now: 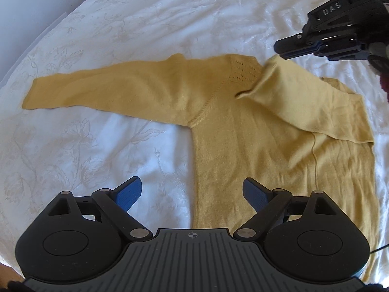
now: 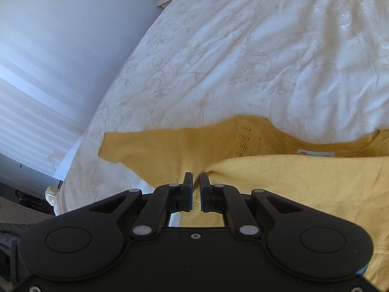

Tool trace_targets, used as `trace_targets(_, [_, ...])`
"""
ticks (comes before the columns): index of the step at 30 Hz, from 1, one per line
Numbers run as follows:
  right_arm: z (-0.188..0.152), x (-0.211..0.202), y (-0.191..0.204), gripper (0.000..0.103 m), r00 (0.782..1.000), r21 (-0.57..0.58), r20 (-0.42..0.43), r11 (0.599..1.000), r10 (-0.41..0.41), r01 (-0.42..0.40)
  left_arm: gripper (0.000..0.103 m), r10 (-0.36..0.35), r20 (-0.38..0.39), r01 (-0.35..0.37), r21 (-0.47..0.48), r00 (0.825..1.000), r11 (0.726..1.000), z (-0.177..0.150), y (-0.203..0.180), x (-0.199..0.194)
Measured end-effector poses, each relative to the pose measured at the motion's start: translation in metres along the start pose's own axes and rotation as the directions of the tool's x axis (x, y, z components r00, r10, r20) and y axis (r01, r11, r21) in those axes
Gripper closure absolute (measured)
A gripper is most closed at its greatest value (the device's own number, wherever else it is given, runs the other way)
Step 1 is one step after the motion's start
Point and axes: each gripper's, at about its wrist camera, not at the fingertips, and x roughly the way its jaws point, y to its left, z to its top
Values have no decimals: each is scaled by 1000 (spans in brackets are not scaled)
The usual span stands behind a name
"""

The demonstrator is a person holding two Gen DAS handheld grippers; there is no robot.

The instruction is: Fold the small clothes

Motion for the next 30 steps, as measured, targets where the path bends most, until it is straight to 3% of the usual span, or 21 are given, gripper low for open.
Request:
trace_targets(1, [-1,10,5,80,1000,-20,-1,1000,-14,14,12,3,-2,-3,3,1000,1000,1,2,2])
trace_targets(3, [-3,21,10,78,999,-46,1,998,-34,34,12,5,-2,-5,13,1000,1000,3,3,7])
trace_targets(5, [-7,23,8,60,998,-54,19,997,-54,55,12,8,8,-8,30,1000,1000,6,4,10])
trace_targets(7, [-11,21,4,56,995,-53,44,994,-92,94,12,11,25,-12,53,1000,999,11,4,14])
trace_targets(13, [-42,-9,-33,56,968,48,83,971,-236,233,15,-62,61,55,104,996,993,39,-5,35])
trace_targets(17, [-68,-34,-64,56,941,137,82,939,-329,316,33,-101,54,94,128,993,987,61,-18,59])
trace_targets(25, [-101,-62,-94,56,907,223,77,894,-415,390,37,-127,11,124,132,992,984,93,-39,108])
trace_targets(30, [-111,-61,-104,56,906,220,60,891,-419,398,44,-180,-3,180,82,984,980,105,-39,127])
